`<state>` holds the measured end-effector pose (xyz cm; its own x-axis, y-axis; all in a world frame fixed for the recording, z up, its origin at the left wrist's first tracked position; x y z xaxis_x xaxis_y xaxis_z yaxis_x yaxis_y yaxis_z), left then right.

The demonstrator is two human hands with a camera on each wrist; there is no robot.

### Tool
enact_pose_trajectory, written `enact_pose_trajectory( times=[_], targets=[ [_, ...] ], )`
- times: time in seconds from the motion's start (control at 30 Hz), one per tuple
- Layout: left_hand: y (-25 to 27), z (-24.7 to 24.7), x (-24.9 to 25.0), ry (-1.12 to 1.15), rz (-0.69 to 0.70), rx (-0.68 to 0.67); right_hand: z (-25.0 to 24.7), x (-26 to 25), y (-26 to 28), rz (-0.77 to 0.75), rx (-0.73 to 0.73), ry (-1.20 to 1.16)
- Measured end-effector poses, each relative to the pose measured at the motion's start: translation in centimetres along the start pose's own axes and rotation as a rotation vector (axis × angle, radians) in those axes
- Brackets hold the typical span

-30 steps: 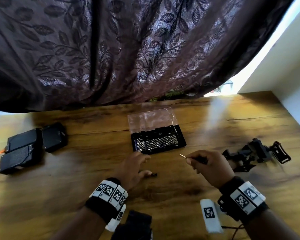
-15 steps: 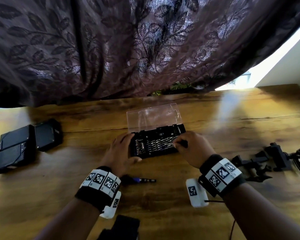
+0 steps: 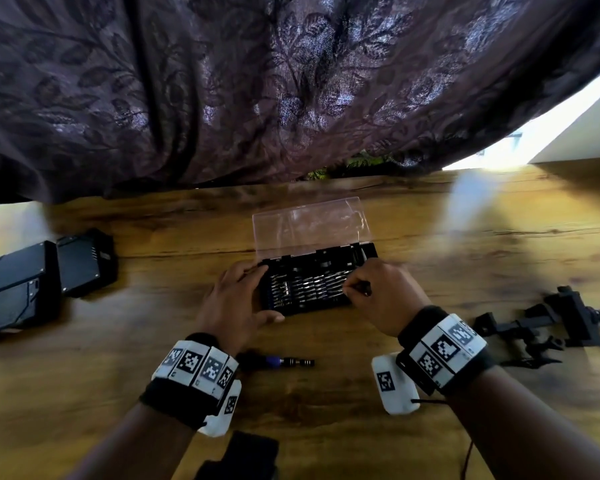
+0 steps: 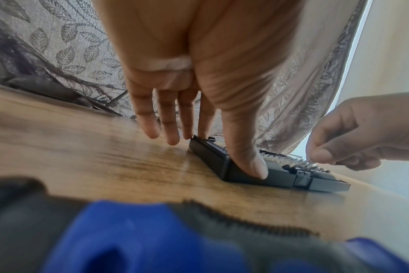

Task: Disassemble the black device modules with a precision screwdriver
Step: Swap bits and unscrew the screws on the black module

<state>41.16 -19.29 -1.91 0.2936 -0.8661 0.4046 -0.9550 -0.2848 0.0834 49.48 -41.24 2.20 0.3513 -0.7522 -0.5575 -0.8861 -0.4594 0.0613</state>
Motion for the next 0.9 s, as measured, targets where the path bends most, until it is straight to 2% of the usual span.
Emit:
enact_pose_trajectory(
  times=[0.6, 0.7, 0.9],
  targets=[
    [0.0, -0.5, 0.4, -0.006, 0.008, -0.008, 0.4, 0.4, -0.5, 0.013, -0.005, -0.008],
    [0.0, -0.6, 0.5, 0.001, 0.014, -0.007, 0.4, 0.6, -0.5, 0.063, -0.008, -0.008],
    [0.0, -0.5, 0.5, -0.004, 0.006, -0.018, 0.2, 2.2, 0.2, 0.262, 0.048, -0.067]
  ],
)
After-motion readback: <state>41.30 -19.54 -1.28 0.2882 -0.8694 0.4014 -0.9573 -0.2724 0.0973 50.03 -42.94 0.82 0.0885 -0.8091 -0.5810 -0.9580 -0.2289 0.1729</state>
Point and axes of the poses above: each hand's wrist, its own y-axis away from the middle knuckle, its own z-axis out of the palm, x = y × z, the point moved 10 cm from there along -y, towards the middle knuckle, and after that the axes turned 11 degrees about x, right-handed, at the moved point
